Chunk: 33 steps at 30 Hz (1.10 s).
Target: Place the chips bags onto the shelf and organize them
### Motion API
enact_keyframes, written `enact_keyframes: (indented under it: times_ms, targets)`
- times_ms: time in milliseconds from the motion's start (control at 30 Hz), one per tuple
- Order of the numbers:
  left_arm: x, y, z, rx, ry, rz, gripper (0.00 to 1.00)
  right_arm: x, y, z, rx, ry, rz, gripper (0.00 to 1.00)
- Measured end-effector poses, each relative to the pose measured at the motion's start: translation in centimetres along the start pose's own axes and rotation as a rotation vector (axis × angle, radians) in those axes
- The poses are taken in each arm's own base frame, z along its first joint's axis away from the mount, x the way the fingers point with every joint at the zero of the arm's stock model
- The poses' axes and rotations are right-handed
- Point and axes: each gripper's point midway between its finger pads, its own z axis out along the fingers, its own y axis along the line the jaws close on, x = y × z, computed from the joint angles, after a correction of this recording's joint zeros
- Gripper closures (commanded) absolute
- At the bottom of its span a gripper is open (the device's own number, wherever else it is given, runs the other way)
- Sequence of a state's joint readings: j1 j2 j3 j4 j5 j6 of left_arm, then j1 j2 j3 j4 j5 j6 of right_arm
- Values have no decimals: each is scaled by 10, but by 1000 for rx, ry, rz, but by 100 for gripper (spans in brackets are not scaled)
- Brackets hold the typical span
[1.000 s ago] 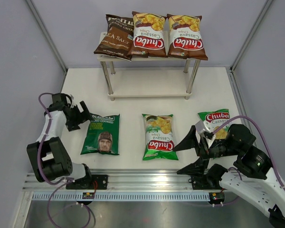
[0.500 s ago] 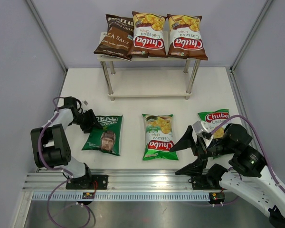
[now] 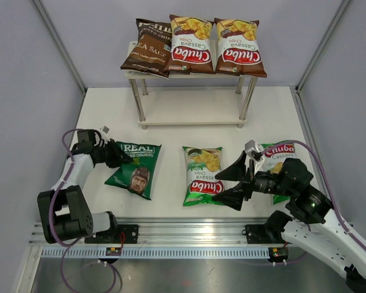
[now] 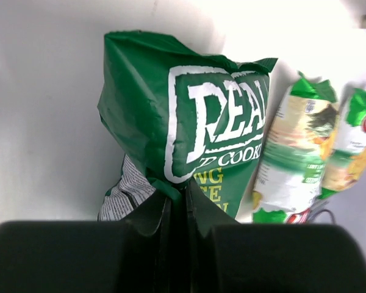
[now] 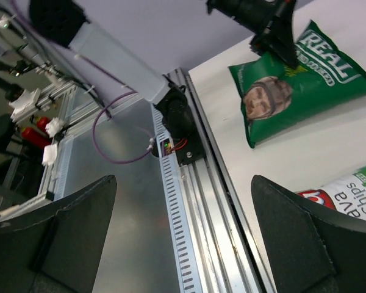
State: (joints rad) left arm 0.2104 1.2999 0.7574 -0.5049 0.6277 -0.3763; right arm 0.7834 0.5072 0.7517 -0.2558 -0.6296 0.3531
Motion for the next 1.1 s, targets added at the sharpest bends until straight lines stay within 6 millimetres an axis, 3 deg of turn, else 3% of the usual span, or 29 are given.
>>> enact_keyframes:
  times_ms: [133, 367, 600, 733, 1100]
  targets:
    - [4, -12, -2, 67, -42, -55, 100, 6, -29, 13, 109, -11, 101, 1]
    - [-15, -66, -36, 285, -242, -110, 99, 35, -85, 40, 267, -45, 318, 1]
    - [-11, -101, -69, 498, -366, -262, 99, 59, -112, 64, 258, -142, 510, 0]
    - [-5, -114, -85, 589, -385, -378, 99, 65, -112, 79, 222, -192, 539, 0]
    - [-3, -174, -149, 828, -405, -486, 99, 71, -66, 130, 76, -322, 386, 1]
